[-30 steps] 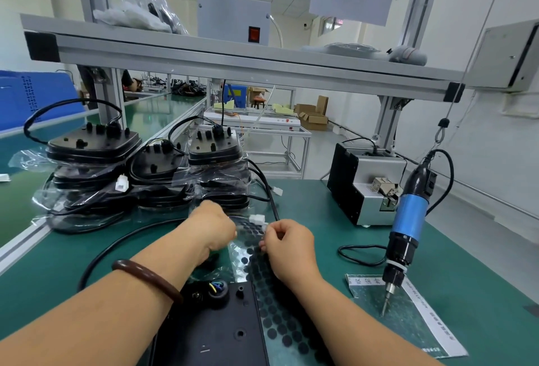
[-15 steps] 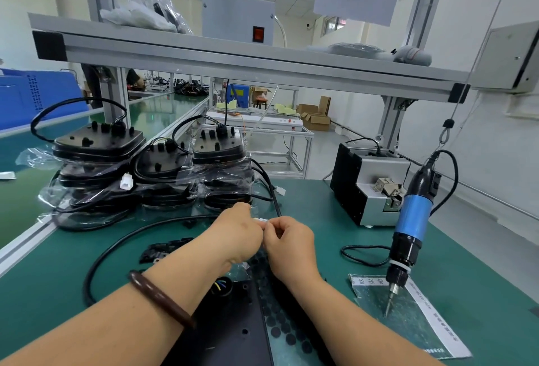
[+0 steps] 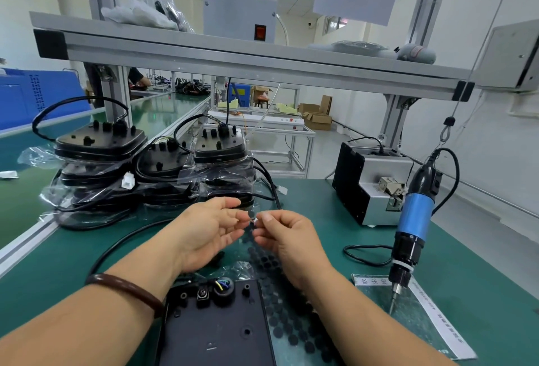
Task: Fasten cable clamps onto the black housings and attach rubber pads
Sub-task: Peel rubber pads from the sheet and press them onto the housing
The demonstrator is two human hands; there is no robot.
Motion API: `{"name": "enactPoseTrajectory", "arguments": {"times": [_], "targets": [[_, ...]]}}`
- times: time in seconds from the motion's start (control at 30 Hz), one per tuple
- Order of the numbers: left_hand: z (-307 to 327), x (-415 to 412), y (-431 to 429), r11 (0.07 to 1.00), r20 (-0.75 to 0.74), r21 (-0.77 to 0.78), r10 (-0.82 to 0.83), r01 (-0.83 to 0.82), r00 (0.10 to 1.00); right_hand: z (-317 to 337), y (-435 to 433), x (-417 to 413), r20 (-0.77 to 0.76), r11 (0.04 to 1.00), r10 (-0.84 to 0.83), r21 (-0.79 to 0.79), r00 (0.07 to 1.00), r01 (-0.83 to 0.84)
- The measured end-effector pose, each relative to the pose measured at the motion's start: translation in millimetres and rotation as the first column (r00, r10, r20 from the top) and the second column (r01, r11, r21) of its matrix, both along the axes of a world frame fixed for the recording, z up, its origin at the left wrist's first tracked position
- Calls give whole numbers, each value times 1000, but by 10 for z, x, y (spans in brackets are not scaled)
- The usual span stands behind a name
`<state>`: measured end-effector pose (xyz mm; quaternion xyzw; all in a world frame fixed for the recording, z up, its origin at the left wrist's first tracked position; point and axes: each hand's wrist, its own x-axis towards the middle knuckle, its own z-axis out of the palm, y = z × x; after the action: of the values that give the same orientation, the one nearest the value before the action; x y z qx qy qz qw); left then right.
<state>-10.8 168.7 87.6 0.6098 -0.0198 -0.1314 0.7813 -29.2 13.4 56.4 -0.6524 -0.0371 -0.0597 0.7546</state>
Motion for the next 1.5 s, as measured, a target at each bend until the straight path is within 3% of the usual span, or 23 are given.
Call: {"name": "enactPoseTrajectory", "arguments": {"times": [0.37, 0.53, 0.67, 0.77, 0.83, 0.97, 1.17, 1.37, 1.5], "targets": [[18, -48, -46, 995, 37, 86, -49, 46, 998, 49, 30, -40, 27, 999, 32, -29, 999, -31], [26, -79, -39, 991, 45, 121, -60, 54, 997, 63, 37, -52, 82, 989, -19, -146, 996, 31], [21, -107, -21, 943, 132, 331, 0, -44, 991, 103, -19, -64, 105, 970, -49, -232, 993, 73], [69, -186, 43, 873, 229, 477, -12, -101, 973, 240, -107, -94, 12, 961, 115, -256, 993, -108], [113, -280, 90, 855, 267, 509, -49, -98, 962, 368, -170, -151, -60, 907, 316, -273, 947, -320], [146, -485, 153, 837, 323, 537, -90, -104, 942, 545, -176, -335, -174, 695, 606, -358, 776, -623], [94, -734, 200, 772, 469, 592, -99, -230, 878, 581, -99, -524, -284, 437, 663, -605, 692, -666], [2, -1017, 257, 664, 615, 631, -113, -401, 781, 544, -131, -553, -299, 387, 653, -658, 696, -646], [-116, -1260, 297, 622, 640, 653, -149, -431, 754, 489, -147, -552, -284, 411, 645, -654, 710, -635]]}}
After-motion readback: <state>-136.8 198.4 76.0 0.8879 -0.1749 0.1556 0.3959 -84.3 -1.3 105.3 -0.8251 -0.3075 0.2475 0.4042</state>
